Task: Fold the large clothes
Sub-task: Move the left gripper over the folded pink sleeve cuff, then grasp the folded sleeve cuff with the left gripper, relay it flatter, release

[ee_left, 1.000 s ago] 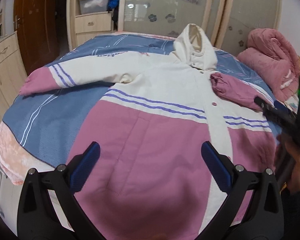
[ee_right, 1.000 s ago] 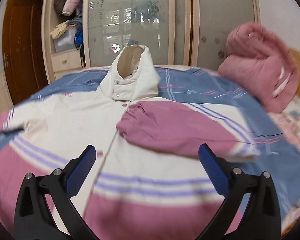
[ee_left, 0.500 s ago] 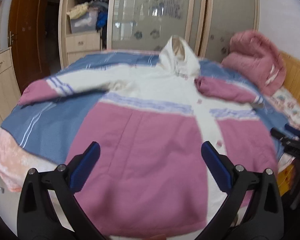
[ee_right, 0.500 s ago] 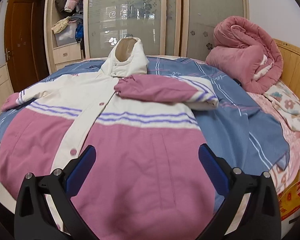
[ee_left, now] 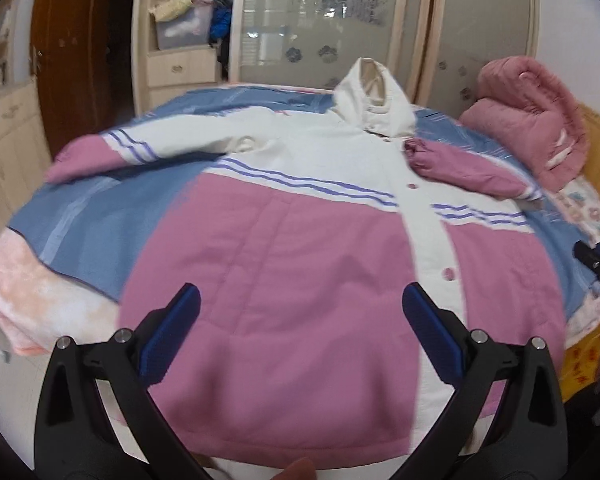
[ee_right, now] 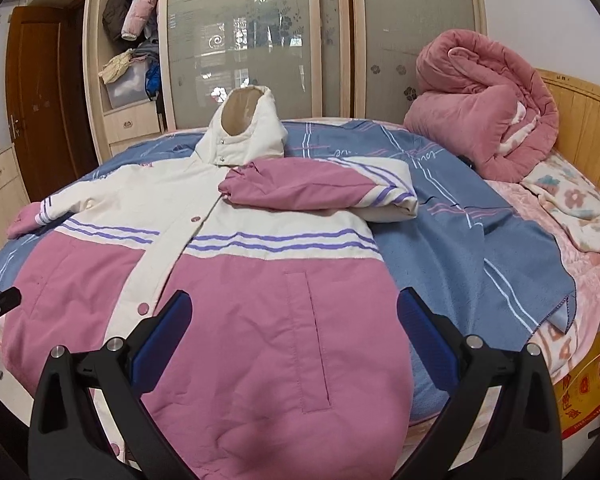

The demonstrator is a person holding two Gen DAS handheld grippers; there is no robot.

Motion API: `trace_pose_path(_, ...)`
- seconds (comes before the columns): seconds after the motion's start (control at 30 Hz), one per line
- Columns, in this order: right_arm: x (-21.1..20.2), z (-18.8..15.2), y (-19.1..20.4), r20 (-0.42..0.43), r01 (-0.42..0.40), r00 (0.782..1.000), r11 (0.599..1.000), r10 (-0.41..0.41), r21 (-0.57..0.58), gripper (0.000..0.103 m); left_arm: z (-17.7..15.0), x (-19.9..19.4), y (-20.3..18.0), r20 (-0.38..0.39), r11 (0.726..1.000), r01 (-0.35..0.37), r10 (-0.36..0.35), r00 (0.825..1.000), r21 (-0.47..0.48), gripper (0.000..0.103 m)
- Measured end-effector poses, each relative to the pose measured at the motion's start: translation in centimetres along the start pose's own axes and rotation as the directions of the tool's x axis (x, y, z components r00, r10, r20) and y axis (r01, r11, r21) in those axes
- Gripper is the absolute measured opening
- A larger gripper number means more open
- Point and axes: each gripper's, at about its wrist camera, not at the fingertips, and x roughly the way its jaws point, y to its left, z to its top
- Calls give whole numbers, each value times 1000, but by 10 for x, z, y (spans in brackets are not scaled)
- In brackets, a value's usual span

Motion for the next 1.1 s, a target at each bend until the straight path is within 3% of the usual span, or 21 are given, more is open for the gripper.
trace_pose_path(0.2,-6,2,2,8,-35,999,999,35,-2,102,25,19,5,-80,987,116,-125,989,-108,101)
trace_pose_path(0.33,-7,5,-2,10,-59,998,998,59,10,102,56,31,-14,-93,993,109,-113,989,-43,101)
trace_pose_path(0.5,-2,5,-8,-2,-73,997,997,73,29,102,109,65,-40,-149,972,236,-235,960,-11,101)
trace_pose_path(0.73,4,5,-14,-12,-86,996,994,87,66,102,174,138,-95,-253,962,253,-220,942,106,101)
trace_pose_path(0.83,12,5,-14,-28,-90,995,993,92,76,102,195,184,-125,-329,954,286,-241,913,94,101)
trace_pose_path(0.9,17,5,-13,-37,-95,994,992,99,87,102,204,206,-141,-326,958,262,-213,921,114,101)
trace_pose_path(0.97,22,5,-12,-40,-95,994,991,99,91,102,211,235,-161,-345,957,254,-194,918,138,101)
trace_pose_path(1.1,32,7,-8,-56,-101,993,991,106,90,102,216,286,-188,-413,962,259,-205,888,81,99)
